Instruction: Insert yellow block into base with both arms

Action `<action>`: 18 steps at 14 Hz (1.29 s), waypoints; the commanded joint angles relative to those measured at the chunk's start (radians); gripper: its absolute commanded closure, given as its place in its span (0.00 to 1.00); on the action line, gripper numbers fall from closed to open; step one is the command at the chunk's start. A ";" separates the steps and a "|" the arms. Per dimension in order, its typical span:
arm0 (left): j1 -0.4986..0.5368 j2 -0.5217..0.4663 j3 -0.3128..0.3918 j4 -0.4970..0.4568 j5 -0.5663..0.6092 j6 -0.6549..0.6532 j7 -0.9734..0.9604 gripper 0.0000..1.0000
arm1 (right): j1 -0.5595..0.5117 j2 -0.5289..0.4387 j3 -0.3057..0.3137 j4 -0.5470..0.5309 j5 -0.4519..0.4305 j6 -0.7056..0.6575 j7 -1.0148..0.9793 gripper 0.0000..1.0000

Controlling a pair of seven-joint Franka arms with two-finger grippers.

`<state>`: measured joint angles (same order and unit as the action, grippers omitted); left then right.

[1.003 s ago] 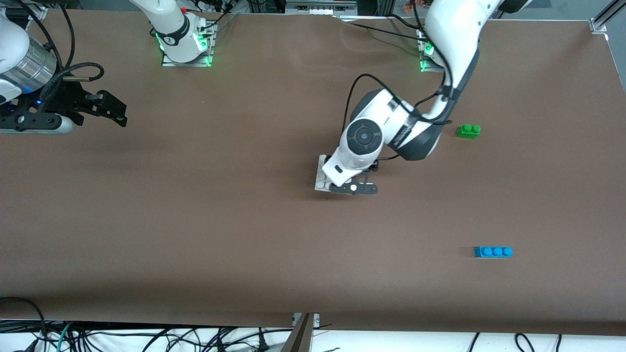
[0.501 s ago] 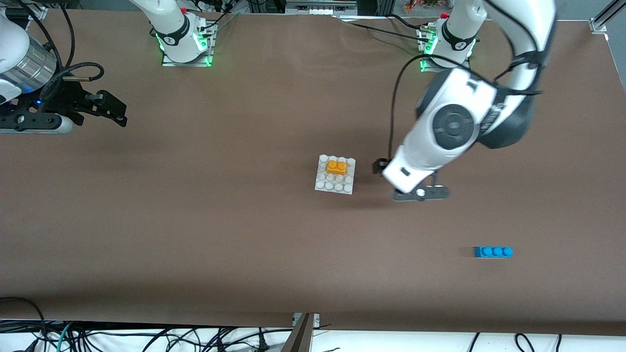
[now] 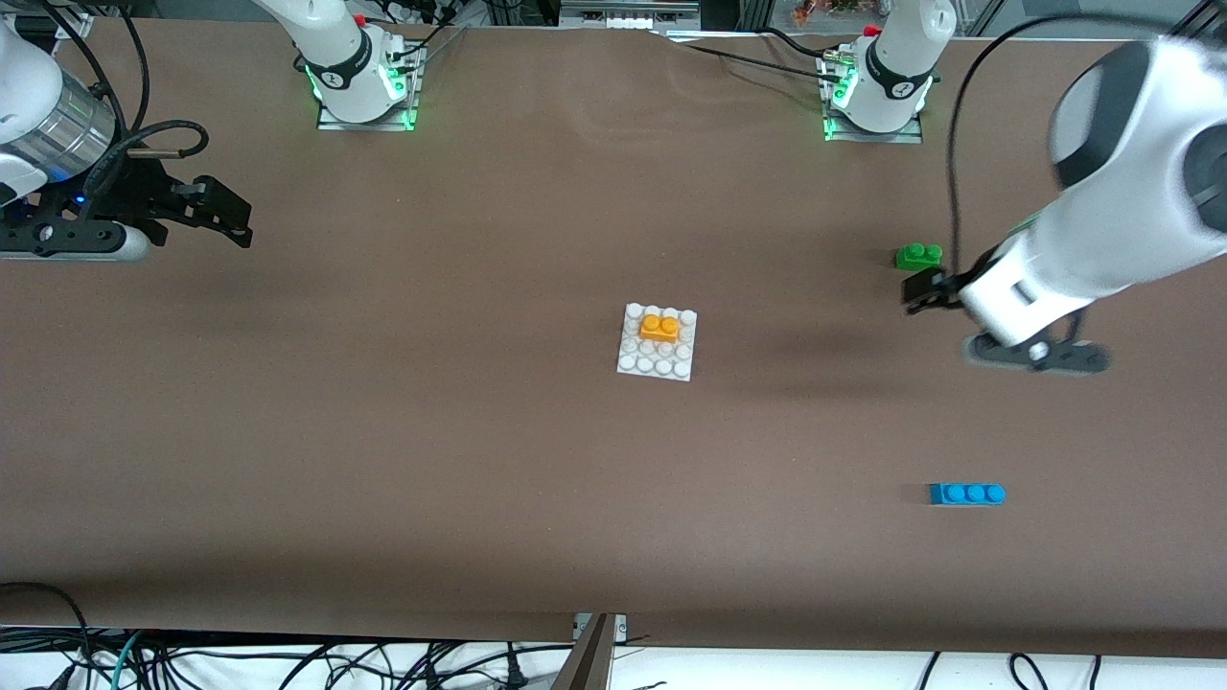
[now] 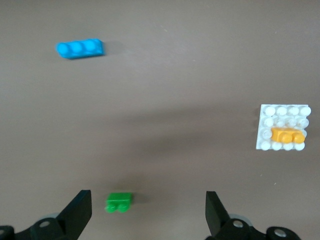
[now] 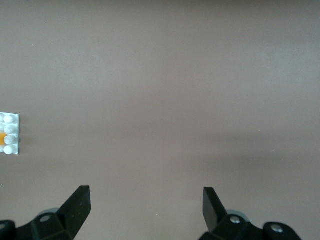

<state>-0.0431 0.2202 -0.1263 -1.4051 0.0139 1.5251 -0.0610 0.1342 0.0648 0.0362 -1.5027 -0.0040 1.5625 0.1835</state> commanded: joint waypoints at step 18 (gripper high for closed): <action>0.071 -0.206 0.020 -0.215 -0.002 0.030 0.061 0.00 | 0.001 0.001 -0.004 0.013 -0.005 -0.004 0.005 0.01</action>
<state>0.0541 0.0103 -0.1232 -1.6435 0.0138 1.5715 -0.0126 0.1338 0.0648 0.0344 -1.5024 -0.0040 1.5626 0.1834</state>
